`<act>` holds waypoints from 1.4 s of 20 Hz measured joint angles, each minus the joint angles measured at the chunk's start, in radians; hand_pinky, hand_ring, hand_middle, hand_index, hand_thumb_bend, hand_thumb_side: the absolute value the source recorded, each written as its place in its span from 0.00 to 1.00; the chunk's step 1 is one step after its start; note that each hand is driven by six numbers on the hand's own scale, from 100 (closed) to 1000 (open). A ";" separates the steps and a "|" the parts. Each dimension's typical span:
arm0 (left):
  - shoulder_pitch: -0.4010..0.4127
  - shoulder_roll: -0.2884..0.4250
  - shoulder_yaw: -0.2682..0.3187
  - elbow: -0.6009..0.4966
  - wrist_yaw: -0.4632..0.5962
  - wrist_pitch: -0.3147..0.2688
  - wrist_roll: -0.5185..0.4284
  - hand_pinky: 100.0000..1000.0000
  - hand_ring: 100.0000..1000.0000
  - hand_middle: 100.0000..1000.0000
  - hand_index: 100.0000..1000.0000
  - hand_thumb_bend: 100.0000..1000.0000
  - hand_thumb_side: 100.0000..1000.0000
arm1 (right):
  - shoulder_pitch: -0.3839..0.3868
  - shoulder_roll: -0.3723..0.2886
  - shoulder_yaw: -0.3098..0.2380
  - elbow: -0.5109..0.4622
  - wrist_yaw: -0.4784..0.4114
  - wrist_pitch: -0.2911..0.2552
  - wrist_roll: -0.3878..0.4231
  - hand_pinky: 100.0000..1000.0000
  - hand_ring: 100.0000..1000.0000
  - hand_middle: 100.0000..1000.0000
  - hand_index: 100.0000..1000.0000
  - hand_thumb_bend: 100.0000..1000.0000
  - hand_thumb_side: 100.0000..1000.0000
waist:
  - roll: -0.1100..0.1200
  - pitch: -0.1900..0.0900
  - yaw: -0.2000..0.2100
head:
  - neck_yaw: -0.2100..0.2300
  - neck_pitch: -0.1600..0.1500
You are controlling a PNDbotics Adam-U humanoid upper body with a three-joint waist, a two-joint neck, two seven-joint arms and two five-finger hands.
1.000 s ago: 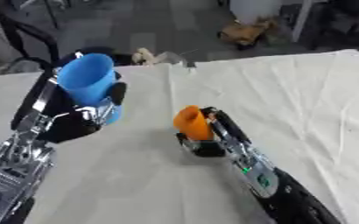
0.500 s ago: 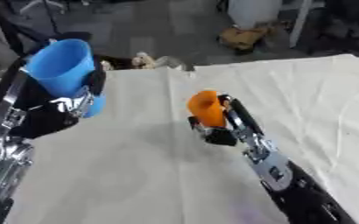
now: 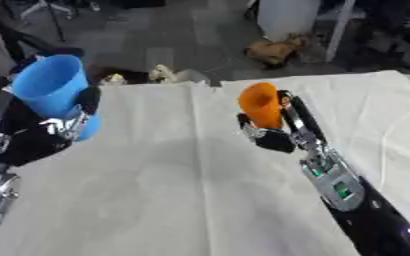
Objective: Pour the contents of one cup into another cup.
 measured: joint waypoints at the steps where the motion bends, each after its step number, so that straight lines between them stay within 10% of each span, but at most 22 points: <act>1: 0.008 0.001 0.000 0.007 -0.007 -0.001 -0.001 0.02 0.61 0.20 0.77 0.00 0.22 | 0.000 -0.011 -0.002 -0.010 -0.001 0.004 0.000 0.87 0.54 0.26 0.61 0.00 0.19 | -0.002 0.000 -0.002 | 0.002 0.000; 13: 0.062 -0.026 -0.064 0.152 -0.140 -0.032 -0.067 0.01 0.64 0.19 0.73 0.00 0.23 | -0.073 -0.106 -0.013 -0.078 -0.001 0.029 0.007 0.86 0.55 0.27 0.61 0.00 0.11 | -0.044 0.000 -0.032 | 0.030 0.001; 28: -0.047 -0.121 -0.178 0.303 -0.236 -0.120 -0.184 0.00 0.64 0.19 0.73 0.00 0.25 | -0.217 -0.044 0.093 -0.057 0.096 -0.038 0.143 0.85 0.56 0.27 0.61 0.00 0.05 | -0.075 0.000 -0.031 | 0.040 0.001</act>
